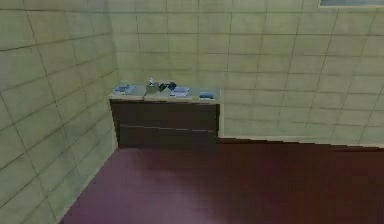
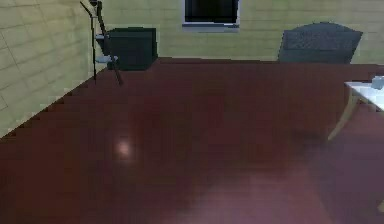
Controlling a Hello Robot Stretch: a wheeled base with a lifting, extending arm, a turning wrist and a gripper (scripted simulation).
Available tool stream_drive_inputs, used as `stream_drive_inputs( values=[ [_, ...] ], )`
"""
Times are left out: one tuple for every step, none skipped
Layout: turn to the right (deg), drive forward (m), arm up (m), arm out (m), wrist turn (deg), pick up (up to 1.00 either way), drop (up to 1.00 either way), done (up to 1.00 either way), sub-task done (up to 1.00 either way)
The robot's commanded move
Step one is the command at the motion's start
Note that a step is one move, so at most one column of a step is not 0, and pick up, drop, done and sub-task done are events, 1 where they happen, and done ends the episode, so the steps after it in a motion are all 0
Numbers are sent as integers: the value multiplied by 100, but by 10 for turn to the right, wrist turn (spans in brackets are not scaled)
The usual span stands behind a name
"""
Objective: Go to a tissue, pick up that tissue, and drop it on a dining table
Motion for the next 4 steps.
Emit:
stream_drive_inputs(
  values=[
    [0, 100, 0, 0, 0, 0, 0, 0, 0],
    [-90, 0, 0, 0, 0, 0, 0, 0, 0],
    [0, 35, 0, 0, 0, 0, 0, 0, 0],
    [-450, 0, 0, 0, 0, 0, 0, 0, 0]
  ],
)
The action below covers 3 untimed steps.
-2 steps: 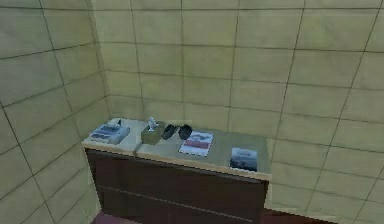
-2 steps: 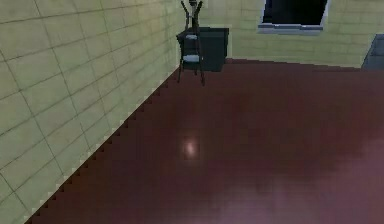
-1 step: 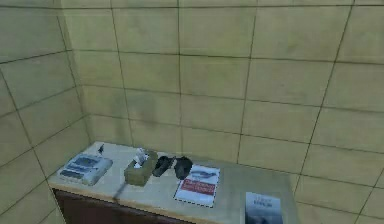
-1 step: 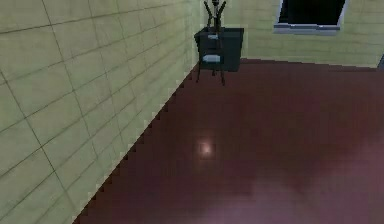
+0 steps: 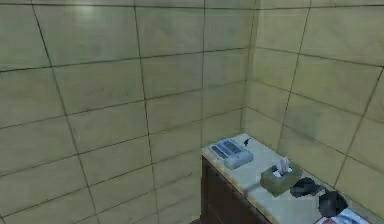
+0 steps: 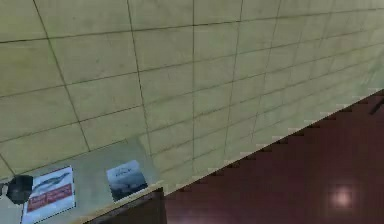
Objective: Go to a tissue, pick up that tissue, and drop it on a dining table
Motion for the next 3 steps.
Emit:
stream_drive_inputs(
  values=[
    [-450, 0, 0, 0, 0, 0, 0, 0, 0],
    [-150, 0, 0, 0, 0, 0, 0, 0, 0],
    [0, 0, 50, 0, 0, 0, 0, 0, 0]
  ],
)
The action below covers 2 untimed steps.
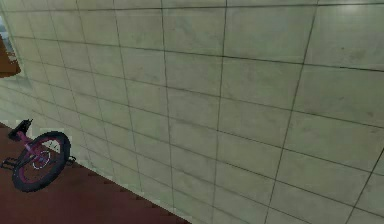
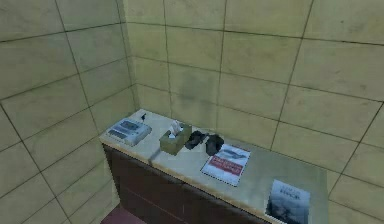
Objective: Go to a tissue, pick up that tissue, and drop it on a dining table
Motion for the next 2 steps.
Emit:
stream_drive_inputs(
  values=[
    [0, 0, 28, 0, 0, 0, 0, 0, 0],
    [0, 0, 0, 48, 0, 0, 0, 0, 0]
  ],
)
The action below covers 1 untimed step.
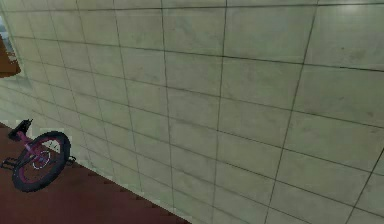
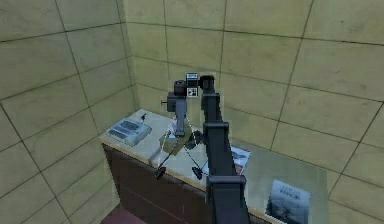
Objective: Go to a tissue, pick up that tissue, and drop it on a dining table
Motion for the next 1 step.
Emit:
stream_drive_inputs(
  values=[
    [0, 0, 0, 0, 450, 0, 0, 0, 0]
  ],
)
